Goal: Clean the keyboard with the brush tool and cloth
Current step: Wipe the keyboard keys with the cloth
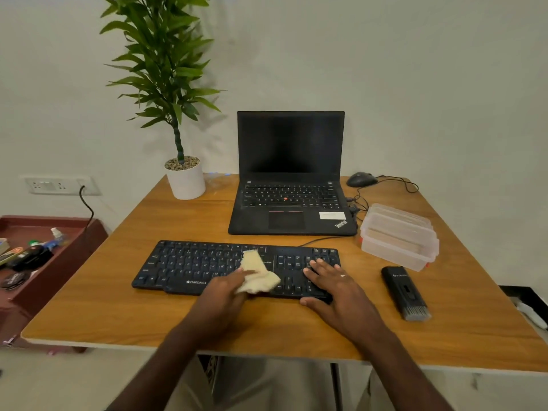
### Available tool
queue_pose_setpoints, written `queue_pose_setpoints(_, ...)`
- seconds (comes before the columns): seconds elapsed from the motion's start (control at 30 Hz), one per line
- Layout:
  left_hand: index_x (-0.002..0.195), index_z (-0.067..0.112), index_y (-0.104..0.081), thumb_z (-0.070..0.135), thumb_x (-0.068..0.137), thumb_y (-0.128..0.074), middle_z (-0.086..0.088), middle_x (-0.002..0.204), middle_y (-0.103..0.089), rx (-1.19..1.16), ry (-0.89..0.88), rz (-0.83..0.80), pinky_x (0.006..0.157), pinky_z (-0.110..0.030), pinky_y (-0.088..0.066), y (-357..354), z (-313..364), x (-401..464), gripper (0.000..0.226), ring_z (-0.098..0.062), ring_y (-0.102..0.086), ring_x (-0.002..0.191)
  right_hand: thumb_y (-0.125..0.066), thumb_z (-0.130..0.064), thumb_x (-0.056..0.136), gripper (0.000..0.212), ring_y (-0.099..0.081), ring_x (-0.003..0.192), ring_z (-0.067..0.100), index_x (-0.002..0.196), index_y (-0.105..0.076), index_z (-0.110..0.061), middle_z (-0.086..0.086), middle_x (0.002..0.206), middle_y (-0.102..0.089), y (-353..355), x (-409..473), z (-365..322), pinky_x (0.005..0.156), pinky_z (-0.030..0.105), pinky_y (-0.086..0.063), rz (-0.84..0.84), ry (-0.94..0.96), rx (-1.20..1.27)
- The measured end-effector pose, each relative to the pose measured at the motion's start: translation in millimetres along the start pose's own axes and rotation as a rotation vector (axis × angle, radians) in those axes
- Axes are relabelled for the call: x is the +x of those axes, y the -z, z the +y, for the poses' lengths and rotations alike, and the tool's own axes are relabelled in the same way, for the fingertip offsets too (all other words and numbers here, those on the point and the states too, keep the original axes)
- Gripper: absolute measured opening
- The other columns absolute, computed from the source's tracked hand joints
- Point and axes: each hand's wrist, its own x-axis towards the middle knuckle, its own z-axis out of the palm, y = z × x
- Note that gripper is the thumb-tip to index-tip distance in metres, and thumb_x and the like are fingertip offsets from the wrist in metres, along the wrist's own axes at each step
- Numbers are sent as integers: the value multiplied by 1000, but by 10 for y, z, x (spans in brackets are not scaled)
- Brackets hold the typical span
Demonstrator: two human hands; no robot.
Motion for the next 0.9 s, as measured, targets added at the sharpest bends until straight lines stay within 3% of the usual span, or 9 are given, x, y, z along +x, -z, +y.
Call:
queue_pose_setpoints(0.07,112,29,-66,17,103,-52,-1,88,-75,-255,155,139,60,-24,-49,158,22,-82,20,-3,-64,67,-42,-74,87,76,-18,147,-2,149,-43,-31,-8,159,-35,14,-18,-21,119,19,1,18,-3,-23)
queue_pose_setpoints(0.2,116,12,-66,28,102,-53,-12,108,-75,-1050,490,542,85,-44,-56,432,-142,-114,25,-26,-72,97,-38,-73,87,78,-19,150,6,153,-37,-31,-8,162,-29,-6,43,-219,120,25,1,23,-2,-146)
queue_pose_setpoints(0.3,131,12,-58,31,103,-51,-11,121,-72,-1302,526,793,95,-47,-56,674,-333,-115,34,-28,-69,110,-43,-72,91,78,-12,151,4,157,-25,-35,-15,164,-17,-90,165,-441,117,21,4,-21,61,-134)
queue_pose_setpoints(0.47,118,15,-64,26,107,-46,-3,103,-70,-635,440,972,78,-32,-53,1086,-535,-156,24,-17,-66,91,-37,-73,92,74,-24,149,6,153,-37,-32,-11,160,-31,-322,354,-560,119,26,-5,-13,140,-176)
queue_pose_setpoints(0.57,110,12,-64,23,106,-45,-8,93,-67,-203,421,759,69,-36,-52,1109,-717,-170,22,-23,-61,84,-28,-70,97,65,-46,137,7,139,-57,-31,-8,144,-56,-408,321,-472,114,33,-29,25,168,-211)
queue_pose_setpoints(0.63,107,14,-64,21,106,-45,-5,93,-68,-81,451,531,66,-22,-50,976,-743,-187,20,-22,-63,84,-35,-65,98,58,-51,133,8,135,-62,-29,-8,139,-61,-381,270,-373,112,36,-34,67,202,-213)
queue_pose_setpoints(0.7,135,11,-57,27,105,-43,-10,120,-68,110,393,360,89,-29,-53,771,-767,-205,36,-26,-64,107,-41,-62,96,55,-52,132,9,134,-63,-27,-6,138,-61,-321,234,-282,112,38,-36,103,212,-207)
queue_pose_setpoints(0.77,147,9,-46,34,101,-36,-13,147,-52,285,339,268,117,-39,-33,613,-716,-199,53,-30,-49,135,-45,-61,95,55,-52,132,9,133,-64,-26,-5,138,-61,-291,221,-199,111,39,-37,127,219,-212)
queue_pose_setpoints(0.9,148,10,-44,37,92,-31,-12,154,-44,362,338,253,121,-36,-18,403,-443,-158,63,-29,-37,145,-44,-60,95,56,-49,133,10,135,-62,-25,-4,140,-59,-307,193,-165,111,40,-38,146,217,-182)
